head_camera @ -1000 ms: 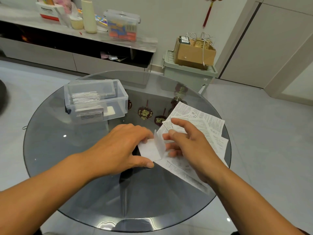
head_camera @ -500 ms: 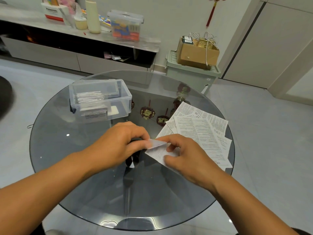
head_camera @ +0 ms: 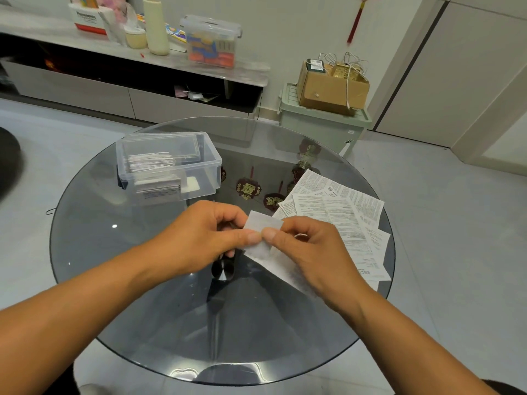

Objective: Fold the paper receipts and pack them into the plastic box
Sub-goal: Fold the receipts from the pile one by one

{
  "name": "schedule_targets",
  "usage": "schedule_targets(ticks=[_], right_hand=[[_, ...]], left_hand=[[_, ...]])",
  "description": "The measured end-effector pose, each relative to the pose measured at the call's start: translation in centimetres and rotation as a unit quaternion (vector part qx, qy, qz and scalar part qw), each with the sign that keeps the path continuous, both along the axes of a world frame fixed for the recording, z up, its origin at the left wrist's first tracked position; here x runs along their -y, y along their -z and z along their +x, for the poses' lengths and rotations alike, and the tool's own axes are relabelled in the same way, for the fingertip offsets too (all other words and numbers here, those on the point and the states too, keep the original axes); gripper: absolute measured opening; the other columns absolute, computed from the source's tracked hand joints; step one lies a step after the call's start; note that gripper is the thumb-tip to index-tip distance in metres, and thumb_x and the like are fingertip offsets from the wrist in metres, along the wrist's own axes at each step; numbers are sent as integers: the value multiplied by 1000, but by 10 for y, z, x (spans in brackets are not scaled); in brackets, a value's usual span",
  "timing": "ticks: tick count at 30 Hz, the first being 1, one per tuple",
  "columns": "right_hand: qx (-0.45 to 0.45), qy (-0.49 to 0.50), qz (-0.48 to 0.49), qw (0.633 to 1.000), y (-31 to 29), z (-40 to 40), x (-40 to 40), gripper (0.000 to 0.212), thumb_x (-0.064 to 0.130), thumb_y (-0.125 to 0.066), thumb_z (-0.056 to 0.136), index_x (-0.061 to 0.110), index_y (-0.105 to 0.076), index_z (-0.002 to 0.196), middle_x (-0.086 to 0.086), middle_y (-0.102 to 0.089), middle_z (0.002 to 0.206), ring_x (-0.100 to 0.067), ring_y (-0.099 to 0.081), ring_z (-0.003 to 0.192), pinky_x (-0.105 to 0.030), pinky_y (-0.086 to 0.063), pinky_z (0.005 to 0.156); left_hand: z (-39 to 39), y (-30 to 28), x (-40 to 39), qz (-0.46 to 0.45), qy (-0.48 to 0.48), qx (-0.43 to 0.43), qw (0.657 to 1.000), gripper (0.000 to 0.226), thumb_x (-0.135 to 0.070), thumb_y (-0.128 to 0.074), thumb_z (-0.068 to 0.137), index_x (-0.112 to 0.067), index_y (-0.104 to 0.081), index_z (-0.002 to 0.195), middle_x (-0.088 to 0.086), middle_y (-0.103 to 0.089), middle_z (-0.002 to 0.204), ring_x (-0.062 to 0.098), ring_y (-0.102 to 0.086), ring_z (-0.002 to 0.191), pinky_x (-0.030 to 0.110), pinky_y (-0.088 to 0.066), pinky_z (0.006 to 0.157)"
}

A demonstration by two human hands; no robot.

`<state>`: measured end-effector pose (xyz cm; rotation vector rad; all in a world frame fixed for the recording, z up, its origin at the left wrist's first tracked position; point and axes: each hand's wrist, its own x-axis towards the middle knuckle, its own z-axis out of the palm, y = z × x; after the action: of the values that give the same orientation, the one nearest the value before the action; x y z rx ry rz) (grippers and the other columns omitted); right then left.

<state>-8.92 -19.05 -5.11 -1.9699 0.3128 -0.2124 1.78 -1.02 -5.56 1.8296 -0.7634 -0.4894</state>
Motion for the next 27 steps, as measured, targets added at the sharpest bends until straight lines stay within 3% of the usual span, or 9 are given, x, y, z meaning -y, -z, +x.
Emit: schedule_targets(ticks=[4, 6, 9, 11, 15, 20, 22, 24, 27], right_hand=[[-6, -11, 130, 991, -6, -1, 1, 30, 25, -70, 96, -3, -71, 86, -8, -66, 65, -12, -57, 50, -22, -45, 53], [-18, -9, 179, 984, -6, -1, 0, 20, 19, -72, 94, 0, -74, 90, -13, -77, 81, -17, -72, 63, -25, -56, 60], [-11, 5, 163, 987, -3, -1, 0, 11, 18, -78, 88, 7, -78, 84, -11, -79, 87, -24, -78, 80, -33, -63, 80], [1, 6, 131, 991, -3, -1, 1, 12, 18, -82, 85, 7, -78, 84, -9, -79, 86, -26, -77, 84, -40, -63, 86], [19, 21, 142, 989, -5, -2, -3, 20, 3, -83, 81, -2, -65, 87, -18, -75, 77, -27, -76, 73, -32, -64, 71], [-13, 14, 155, 988, -2, 3, -6, 38, -1, -74, 91, 19, -62, 121, -14, -76, 77, -27, -78, 74, -38, -64, 78], [-2, 12, 83, 996, 2, 4, -2, 41, 4, -68, 97, 30, -61, 127, -6, -78, 83, -21, -77, 80, -38, -62, 86], [19, 35, -62, 997, 3, 4, 9, 29, 17, -64, 100, 36, -66, 123, 8, -77, 94, -8, -72, 93, -33, -55, 92], [-22, 70, -283, 956, 1, 4, 33, 23, 30, -61, 102, 32, -68, 124, 13, -67, 127, -10, -58, 121, -34, -45, 106]], left_hand=[[1, -1, 0, -38, -28, -21, 999, 22, -28, -83, 70, -16, -76, 88, 12, -73, 81, 20, -67, 61, 32, -54, 62], [0, -1, 0, -73, -19, -51, 996, 26, -15, -84, 71, -7, -73, 94, 14, -76, 87, 28, -75, 79, 37, -61, 75], [-5, -7, 1, -98, -11, -74, 992, 38, -13, -85, 67, -4, -69, 100, 4, -78, 102, 21, -76, 95, 26, -60, 82], [-10, -11, 3, -109, -35, -99, 988, 40, -17, -85, 66, -6, -68, 101, -4, -77, 107, 17, -76, 94, 22, -59, 81], [-8, -12, 3, -98, -51, -121, 986, 38, -2, -83, 74, -7, -67, 108, 5, -77, 101, 22, -76, 91, 26, -61, 79], [-4, -8, 4, -59, -64, -126, 988, 30, 6, -77, 81, -7, -67, 106, 14, -77, 89, 24, -75, 77, 24, -59, 67], [3, -5, 3, -39, -119, -100, 987, 23, 6, -75, 84, -7, -68, 100, 15, -76, 84, 19, -71, 70, 22, -57, 63], [17, 0, -2, 25, -181, -7, 983, 19, 2, -74, 87, -13, -69, 96, 8, -74, 83, 15, -68, 69, 26, -57, 67], [32, 8, -20, 143, -207, 176, 952, 20, -7, -70, 91, -23, -66, 102, -4, -69, 93, 18, -65, 83, 35, -55, 75]])
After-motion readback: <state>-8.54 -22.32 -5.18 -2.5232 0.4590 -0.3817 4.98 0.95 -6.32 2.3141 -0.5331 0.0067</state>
